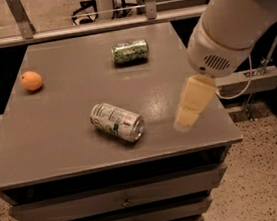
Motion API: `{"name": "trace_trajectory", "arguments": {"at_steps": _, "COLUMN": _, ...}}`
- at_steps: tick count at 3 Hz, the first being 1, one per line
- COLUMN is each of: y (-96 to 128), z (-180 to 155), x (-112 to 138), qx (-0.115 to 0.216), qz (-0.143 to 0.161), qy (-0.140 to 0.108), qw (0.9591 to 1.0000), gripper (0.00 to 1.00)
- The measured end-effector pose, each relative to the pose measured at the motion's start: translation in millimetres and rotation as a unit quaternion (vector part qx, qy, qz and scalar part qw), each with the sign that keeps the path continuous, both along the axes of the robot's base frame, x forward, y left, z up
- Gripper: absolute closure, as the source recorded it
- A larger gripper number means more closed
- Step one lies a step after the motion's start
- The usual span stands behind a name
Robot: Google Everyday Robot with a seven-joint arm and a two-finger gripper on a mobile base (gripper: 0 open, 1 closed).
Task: Place 7up can upright
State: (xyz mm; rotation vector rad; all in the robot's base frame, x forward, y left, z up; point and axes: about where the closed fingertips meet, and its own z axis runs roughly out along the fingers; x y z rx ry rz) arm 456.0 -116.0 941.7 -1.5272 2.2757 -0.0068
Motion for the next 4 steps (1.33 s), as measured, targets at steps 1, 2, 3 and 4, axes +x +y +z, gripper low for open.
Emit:
{"name": "trace_trajectory", "arguments": {"at_steps": 1, "y": 53.1, "z": -16.2, "x": 4.8, "qx": 0.029, "qz": -0.021, "qy": 0.022, "qw": 0.9991, "gripper": 0.0}}
{"name": "trace_trajectory", "arguments": {"at_steps": 2, "y": 99.2, "z": -28.4, "x": 9.7, "qx": 0.051, "qz": -0.031, "qy": 0.04, "qw": 0.9974, "gripper": 0.0}}
{"name": "trace_trajectory", "arguments": {"at_steps": 3, "y": 135.3, "z": -41.8, "x": 16.6, "qx": 0.066, "qz": -0.033, "qy": 0.05, "qw": 0.996, "gripper": 0.0}}
{"name": "trace_trajectory", "arguments": {"at_steps": 4, "y": 167.2, "z": -64.1, "x": 25.3, "qx": 0.059, "qz": -0.029, "qy": 0.055, "qw": 0.9963, "gripper": 0.0}}
